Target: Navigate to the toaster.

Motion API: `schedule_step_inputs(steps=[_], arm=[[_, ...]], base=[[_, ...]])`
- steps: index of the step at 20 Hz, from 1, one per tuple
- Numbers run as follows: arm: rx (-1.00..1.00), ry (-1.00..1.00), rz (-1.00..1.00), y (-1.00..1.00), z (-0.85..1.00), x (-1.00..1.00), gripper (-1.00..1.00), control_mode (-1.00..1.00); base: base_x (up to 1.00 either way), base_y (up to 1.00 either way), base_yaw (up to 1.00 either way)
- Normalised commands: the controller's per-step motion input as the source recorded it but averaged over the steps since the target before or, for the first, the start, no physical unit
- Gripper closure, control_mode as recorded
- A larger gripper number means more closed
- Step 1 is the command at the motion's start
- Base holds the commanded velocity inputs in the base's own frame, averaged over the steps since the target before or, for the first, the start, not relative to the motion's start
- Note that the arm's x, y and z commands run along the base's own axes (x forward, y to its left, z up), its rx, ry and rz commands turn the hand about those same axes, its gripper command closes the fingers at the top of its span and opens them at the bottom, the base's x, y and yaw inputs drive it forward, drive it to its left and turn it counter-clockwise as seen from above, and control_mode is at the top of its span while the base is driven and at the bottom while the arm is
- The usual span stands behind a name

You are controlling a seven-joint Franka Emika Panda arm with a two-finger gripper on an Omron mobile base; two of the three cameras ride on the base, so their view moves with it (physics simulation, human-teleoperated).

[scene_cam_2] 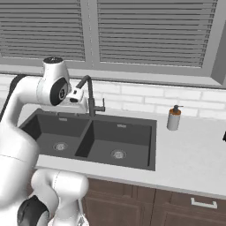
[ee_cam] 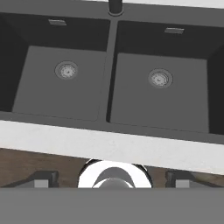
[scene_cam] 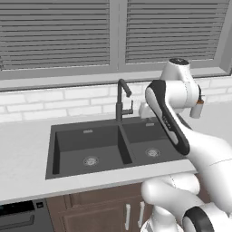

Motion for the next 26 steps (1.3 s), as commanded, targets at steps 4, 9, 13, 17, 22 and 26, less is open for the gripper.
schedule_step_inputs(steps=[4, 9, 13, 17, 22, 26], arm=[[0.0, 0.02, 0.0, 0.0, -0.26, -0.59, -1.0, -1.0], [-0.01, 0.0, 0.0, 0.0, -0.27, -0.37, -1.0, 1.0], [0.0, 0.0, 0.0, 0.0, 0.0, 0.0, -1.0, 1.0], [0.0, 0.0, 0.0, 0.0, 0.0, 0.0, -1.0, 1.0], [0.0, 0.0, 0.0, 0.0, 0.0, 0.0, -1.0, 1.0], [0.0, 0.0, 0.0, 0.0, 0.0, 0.0, -1.0, 1.0]], base=[[0.0, 0.0, 0.0], [-0.16, 0.0, 0.0], [-0.32, 0.01, 0.14], [-0.4, 0.11, 0.42], [-0.21, 0.19, 0.54], [-0.06, 0.21, 0.55]])
